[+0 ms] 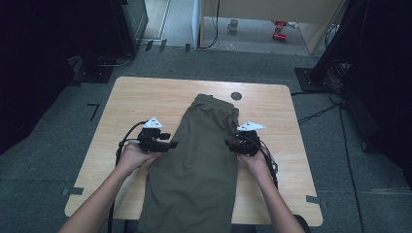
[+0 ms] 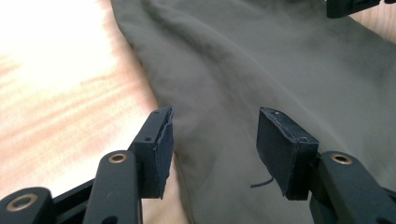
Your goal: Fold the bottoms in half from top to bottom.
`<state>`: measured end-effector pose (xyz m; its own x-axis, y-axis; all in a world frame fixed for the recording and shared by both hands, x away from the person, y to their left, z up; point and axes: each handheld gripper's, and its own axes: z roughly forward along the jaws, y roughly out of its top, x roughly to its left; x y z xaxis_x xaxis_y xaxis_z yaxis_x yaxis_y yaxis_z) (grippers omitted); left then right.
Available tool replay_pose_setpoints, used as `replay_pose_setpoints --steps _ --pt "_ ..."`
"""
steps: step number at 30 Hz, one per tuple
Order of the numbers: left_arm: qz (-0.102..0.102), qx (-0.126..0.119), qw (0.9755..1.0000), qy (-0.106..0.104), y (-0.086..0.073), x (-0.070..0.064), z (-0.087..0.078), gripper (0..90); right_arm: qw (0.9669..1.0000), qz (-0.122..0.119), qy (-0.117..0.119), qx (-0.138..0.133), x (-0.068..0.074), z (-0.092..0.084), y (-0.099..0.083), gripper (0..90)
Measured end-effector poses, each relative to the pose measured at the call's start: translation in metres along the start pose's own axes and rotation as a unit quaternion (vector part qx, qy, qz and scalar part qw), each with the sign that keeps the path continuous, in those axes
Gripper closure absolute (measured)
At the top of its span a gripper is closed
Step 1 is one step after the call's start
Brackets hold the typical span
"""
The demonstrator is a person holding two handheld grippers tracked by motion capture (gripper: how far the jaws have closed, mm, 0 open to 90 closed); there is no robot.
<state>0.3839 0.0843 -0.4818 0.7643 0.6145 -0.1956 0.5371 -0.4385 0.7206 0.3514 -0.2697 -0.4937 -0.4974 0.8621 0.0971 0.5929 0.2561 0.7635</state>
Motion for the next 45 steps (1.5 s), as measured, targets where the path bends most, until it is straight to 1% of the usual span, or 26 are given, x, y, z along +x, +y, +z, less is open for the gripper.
replay_pose_setpoints --steps 2,4,6,7,9,11,13,16,17,19,20,21,22,23,24,26,27,30,31,32,34,35,37,40,43,45 --pt "0.004 0.001 1.0 0.0 0.008 0.003 0.003 46.7 1.0 0.0 -0.006 0.003 -0.003 0.002 0.003 43.1" --pt "0.009 0.001 1.0 0.0 0.017 0.006 0.007 46.8 0.9999 0.012 -0.005 0.006 -0.008 0.005 0.006 41.0" --pt "0.013 0.001 0.9999 0.001 0.026 0.01 0.011 46.8 0.9999 0.015 -0.008 0.002 -0.011 0.008 0.008 40.6" --pt "0.016 0.004 0.9999 0.001 0.029 0.011 0.013 46.6 0.9998 0.013 -0.016 -0.007 -0.012 0.009 0.009 39.2" --pt "0.017 0.007 0.9998 0.001 0.034 0.014 0.017 46.4 0.9996 0.02 -0.019 0.003 -0.015 0.012 0.013 36.3" --pt "0.009 0.001 1.0 -0.001 0.038 0.018 0.023 46.4 0.9995 0.024 -0.019 0.006 -0.018 0.015 0.016 36.4" --pt "0.013 -0.002 0.9999 0.004 0.041 0.023 0.031 46.4 0.9994 0.026 -0.02 -0.005 -0.022 0.018 0.017 37.0" --pt "0.002 -0.002 1.0 0.0 0.044 0.029 0.041 46.5 0.999 0.04 -0.016 0.008 -0.028 0.025 0.02 35.9" --pt "0.004 0.0 1.0 0.001 0.047 0.031 0.043 46.6 0.9991 0.039 -0.018 0.007 -0.029 0.026 0.021 36.0" --pt "-0.006 -0.003 1.0 -0.001 0.051 0.035 0.047 46.7 0.9989 0.039 -0.026 0.0 -0.032 0.029 0.023 36.1" --pt "-0.01 -0.008 0.9999 0.0 0.053 0.037 0.049 46.9 0.9988 0.041 -0.026 -0.001 -0.034 0.03 0.023 35.9" --pt "-0.007 -0.018 0.9998 0.006 0.054 0.038 0.05 47.6 0.9987 0.044 -0.026 0.001 -0.036 0.031 0.024 35.5" --pt "-0.007 -0.015 0.9998 0.01 0.057 0.039 0.053 48.7 0.9986 0.047 -0.025 0.0 -0.038 0.034 0.026 35.0" --pt "-0.01 -0.004 0.9999 0.01 0.06 0.041 0.056 48.1 0.9985 0.049 -0.025 0.0 -0.04 0.036 0.027 34.3" --pt "-0.014 -0.001 0.9999 0.009 0.063 0.042 0.059 47.3 0.9983 0.052 -0.024 0.001 -0.041 0.039 0.029 33.8" --pt "-0.008 0.005 0.9999 0.011 0.069 0.042 0.063 47.3 0.9981 0.058 -0.022 0.0 -0.043 0.043 0.032 32.9" --pt "-0.005 0.011 0.9999 0.01 0.071 0.043 0.065 47.2 0.9982 0.056 -0.024 0.003 -0.044 0.046 0.034 32.1" --pt "-0.002 0.024 0.9995 0.018 0.079 0.046 0.072 46.4 0.9978 0.058 -0.033 0.007 -0.047 0.053 0.036 30.6" --pt "-0.005 0.028 0.9994 0.022 0.08 0.049 0.075 46.1 0.9975 0.062 -0.033 0.009 -0.048 0.055 0.037 29.7" --pt "-0.008 0.025 0.9994 0.023 0.081 0.051 0.077 46.0 0.9973 0.066 -0.031 0.013 -0.05 0.057 0.038 29.2" --pt "-0.019 0.031 0.9992 0.02 0.082 0.054 0.082 46.1 0.9969 0.069 -0.034 0.016 -0.052 0.061 0.039 28.6" --pt "-0.019 0.034 0.9991 0.016 0.083 0.055 0.086 46.1 0.9968 0.071 -0.034 0.017 -0.053 0.062 0.041 28.7" --pt "-0.013 0.04 0.9989 0.019 0.084 0.055 0.092 46.4 0.9966 0.073 -0.037 0.013 -0.053 0.065 0.042 29.1" --pt "-0.013 0.038 0.9989 0.024 0.085 0.054 0.099 46.8 0.9961 0.076 -0.041 0.018 -0.055 0.072 0.042 29.1" --pt "-0.021 0.039 0.9989 0.014 0.083 0.056 0.103 47.7 0.9957 0.078 -0.045 0.02 -0.058 0.076 0.042 31.5" --pt "-0.037 0.036 0.9987 0.001 0.081 0.06 0.105 52.0 0.996 0.072 -0.05 0.015 -0.059 0.077 0.042 34.8"
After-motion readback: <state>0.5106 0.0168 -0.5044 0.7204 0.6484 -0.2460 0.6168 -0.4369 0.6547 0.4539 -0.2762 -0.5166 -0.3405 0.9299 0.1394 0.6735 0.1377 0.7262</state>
